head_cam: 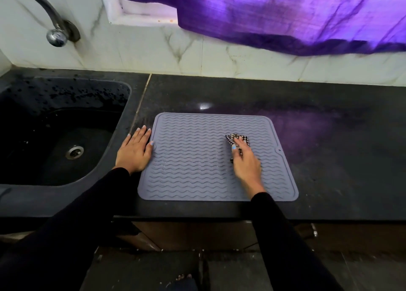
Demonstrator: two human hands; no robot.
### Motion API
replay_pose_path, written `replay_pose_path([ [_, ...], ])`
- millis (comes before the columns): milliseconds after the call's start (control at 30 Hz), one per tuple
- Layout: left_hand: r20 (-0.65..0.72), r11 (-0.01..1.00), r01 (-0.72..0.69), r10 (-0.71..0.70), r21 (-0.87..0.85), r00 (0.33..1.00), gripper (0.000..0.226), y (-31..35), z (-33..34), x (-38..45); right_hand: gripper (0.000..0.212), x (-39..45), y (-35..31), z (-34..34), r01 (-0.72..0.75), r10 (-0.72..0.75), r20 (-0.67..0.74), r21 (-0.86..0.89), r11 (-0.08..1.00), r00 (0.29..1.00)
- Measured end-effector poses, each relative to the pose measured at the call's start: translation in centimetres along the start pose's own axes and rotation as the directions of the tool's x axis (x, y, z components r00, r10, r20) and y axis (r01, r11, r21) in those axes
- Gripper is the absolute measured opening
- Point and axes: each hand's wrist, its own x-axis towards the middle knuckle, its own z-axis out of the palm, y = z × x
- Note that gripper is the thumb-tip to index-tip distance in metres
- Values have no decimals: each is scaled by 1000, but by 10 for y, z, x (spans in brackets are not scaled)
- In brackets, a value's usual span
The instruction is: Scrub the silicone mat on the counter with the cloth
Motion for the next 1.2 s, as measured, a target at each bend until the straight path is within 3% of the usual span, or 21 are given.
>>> replay_pose_path([
  [33, 3, 1000, 0, 0, -3, 1000, 75, 0, -1, 0, 38, 4, -1, -6, -91, 101, -24, 262, 961, 995],
  [67, 6, 1000, 0, 0, -3, 1000, 73, 1, -1, -1, 37, 8, -2, -15, -198, 227, 19, 565, 801, 974],
  [100, 7, 1000, 0, 0, 0, 1000, 72, 1, -1, -1, 37, 11, -4, -27, -274, 308, 115, 794, 543, 944],
  [133, 7, 1000, 0, 0, 1, 1000, 72, 1, -2, -1, 39, 14, -1, -37, -282, 347, 161, 900, 332, 924],
  [167, 8, 1000, 0, 0, 1, 1000, 72, 1, -2, 0, 41, 17, 7, -45, -261, 397, 151, 935, 240, 905],
  [200, 7, 1000, 1, -1, 1, 1000, 72, 0, -2, 0, 41, 16, 10, -53, -237, 445, 92, 930, 282, 891],
  [267, 11, 1000, 2, -2, 6, 1000, 71, 0, -1, 0, 38, 12, 19, -61, -208, 459, -119, 772, 600, 881],
  [300, 13, 1000, 1, -1, 5, 1000, 70, -1, -1, 1, 39, 6, 23, -61, -200, 392, -227, 580, 790, 891],
  [367, 12, 1000, -3, 3, 0, 1000, 69, -1, -1, 2, 44, -6, 35, -50, -147, 183, -260, 154, 977, 948],
  [400, 12, 1000, -4, 4, 0, 1000, 69, -1, -1, 2, 48, -11, 40, -41, -110, 93, -213, -66, 992, 973],
  [467, 17, 1000, -3, 3, 4, 1000, 69, 0, -1, 2, 55, -16, 50, -23, -39, -23, -138, -427, 903, 990],
  [533, 20, 1000, 0, 0, 8, 1000, 69, 0, -1, 1, 57, -14, 53, -18, -50, -27, -144, -503, 863, 989],
  [667, 26, 1000, -5, 5, 9, 1000, 68, 0, -2, 2, 53, -7, 60, -23, -27, -25, -120, -407, 913, 992],
  [767, 33, 1000, -7, 7, 10, 999, 67, -1, -1, 1, 45, -8, 58, -31, -28, 3, -188, -130, 991, 982],
  [867, 46, 1000, -8, 8, -4, 999, 66, -2, -3, 2, 38, -11, 53, -38, -86, 129, -316, 146, 986, 940],
  [933, 82, 1000, -5, 6, -15, 997, 60, -2, -3, 3, 37, -1, 54, -42, -147, 271, -312, 368, 918, 910],
  [1000, 158, 999, 22, -18, -26, 987, 53, 1, -5, 8, 37, 15, 55, -53, -193, 458, -267, 649, 736, 848],
  [1067, 211, 997, 59, -47, -52, 976, 53, 7, -15, 8, 38, 17, 50, -66, -183, 584, -242, 798, 574, 775],
  [1133, 154, 988, 92, -73, -122, 985, 50, 18, -23, 8, 38, 13, 33, -68, -142, 591, -268, 821, 553, 761],
  [1200, -37, 976, 16, -24, -215, 999, 41, 35, -25, 0, 38, 1, 11, -57, -120, 474, -381, 667, 736, 794],
])
